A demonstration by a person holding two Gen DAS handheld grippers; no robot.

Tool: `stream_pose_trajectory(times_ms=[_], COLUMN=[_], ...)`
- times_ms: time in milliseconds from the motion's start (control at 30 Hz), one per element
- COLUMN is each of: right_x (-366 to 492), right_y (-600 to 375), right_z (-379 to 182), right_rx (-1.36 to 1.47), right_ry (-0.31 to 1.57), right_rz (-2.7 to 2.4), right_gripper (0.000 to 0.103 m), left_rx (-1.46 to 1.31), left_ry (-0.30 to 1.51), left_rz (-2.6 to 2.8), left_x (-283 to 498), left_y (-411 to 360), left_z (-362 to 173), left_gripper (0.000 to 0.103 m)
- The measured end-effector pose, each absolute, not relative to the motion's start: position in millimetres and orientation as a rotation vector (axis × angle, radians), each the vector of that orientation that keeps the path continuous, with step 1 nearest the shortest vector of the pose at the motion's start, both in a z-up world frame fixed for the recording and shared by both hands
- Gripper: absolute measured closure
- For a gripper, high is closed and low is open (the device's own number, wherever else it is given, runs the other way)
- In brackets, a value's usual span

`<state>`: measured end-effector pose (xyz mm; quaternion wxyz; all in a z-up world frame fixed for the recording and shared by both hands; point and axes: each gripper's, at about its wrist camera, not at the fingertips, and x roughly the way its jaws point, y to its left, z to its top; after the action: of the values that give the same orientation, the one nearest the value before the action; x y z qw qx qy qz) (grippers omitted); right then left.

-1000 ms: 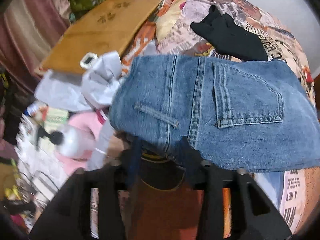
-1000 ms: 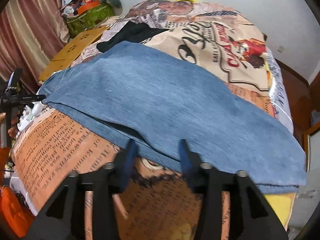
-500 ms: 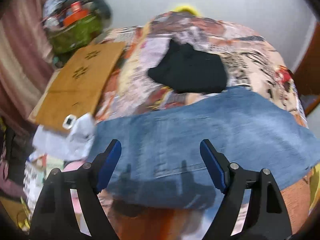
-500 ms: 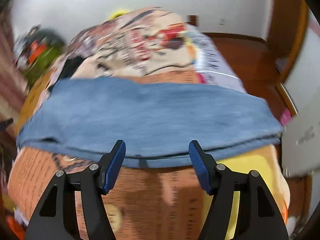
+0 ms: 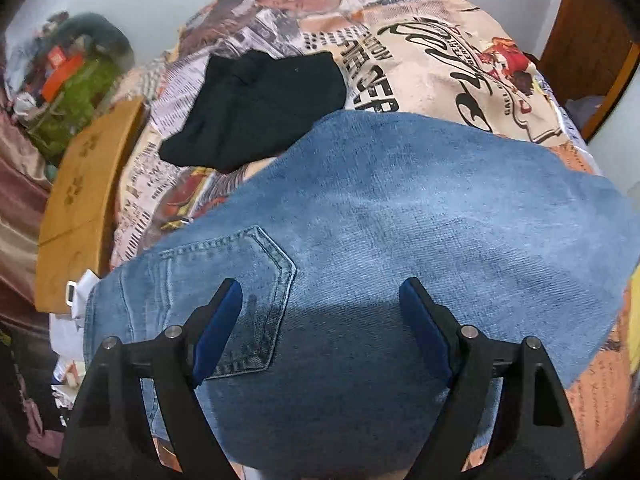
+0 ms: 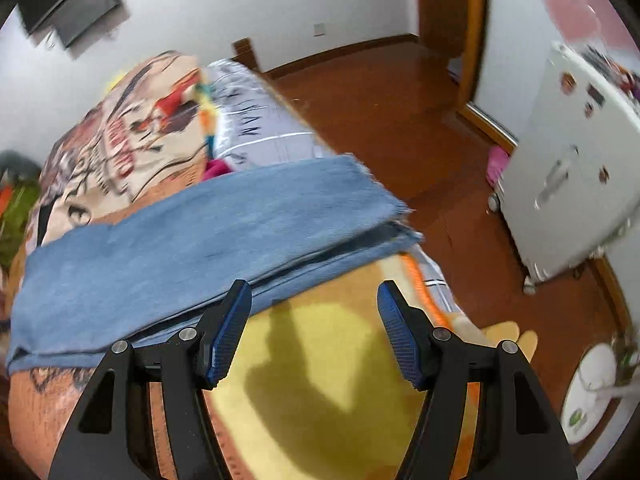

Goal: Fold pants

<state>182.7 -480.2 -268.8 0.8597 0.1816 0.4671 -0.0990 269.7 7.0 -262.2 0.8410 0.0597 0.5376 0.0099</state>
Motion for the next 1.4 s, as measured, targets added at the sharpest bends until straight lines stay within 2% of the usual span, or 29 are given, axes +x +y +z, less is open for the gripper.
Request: stream_pose_trajectory(times_ms=[200, 367, 400, 500, 567, 600, 700, 800, 867, 1167, 1267, 1400], right_x=[189, 206, 209, 219, 222, 224, 224, 215, 218, 227, 224, 220], right_y=[-499, -503, -503, -501, -499, -498, -498, -498, -496, -503, -504, -506], right_z=[-272, -280, -284, -299, -304, -304, -293, -264, -251, -299, -299, -291], right_rx=[0.478, 0.540, 0.550, 0.608, 0.610, 0.595, 0.548, 0.485, 0.426, 0.430, 0.416, 0.335], right_ry=[0.930, 0.913, 0.911, 0.931, 0.930, 0.931, 0.890, 0.769, 0.754, 0.914, 0.942, 0.960], right_rz=[-0.210, -0.163, -0.158, -0.156, -0.162, -0.168, -0.178, -0.216, -0.220, -0.274, -0.299, -0.350], right_gripper=[0.042, 0.049, 0.059, 0.072, 0.083, 0.092, 0.098, 0.100, 0.100, 0.099, 0.097, 0.092], left_rx=[0.127, 0.128, 0.131, 0.149, 0.160, 0.165, 0.177, 0.178, 0.175, 0.157, 0.156, 0.146], left_ry=[1.117, 1.116, 1.116, 1.114, 1.112, 1.112, 1.112, 1.120, 1.125, 1.140, 1.143, 1.145], left_rz=[0.037, 0.041, 0.043, 0.047, 0.048, 0.048, 0.042, 0.021, 0.007, -0.053, -0.055, -0.063], left_x=[262, 261, 261, 260, 260, 259, 259, 257, 255, 237, 235, 233], left_y=[7, 6, 5, 3, 2, 2, 1, 2, 4, 11, 13, 16], left_z=[-263, -264, -265, -264, -264, -264, -264, -265, -265, -267, -267, -268], left_gripper=[0.019, 0.019, 0.019, 0.019, 0.019, 0.019, 0.019, 0.019, 0.019, 0.019, 0.014, 0.014])
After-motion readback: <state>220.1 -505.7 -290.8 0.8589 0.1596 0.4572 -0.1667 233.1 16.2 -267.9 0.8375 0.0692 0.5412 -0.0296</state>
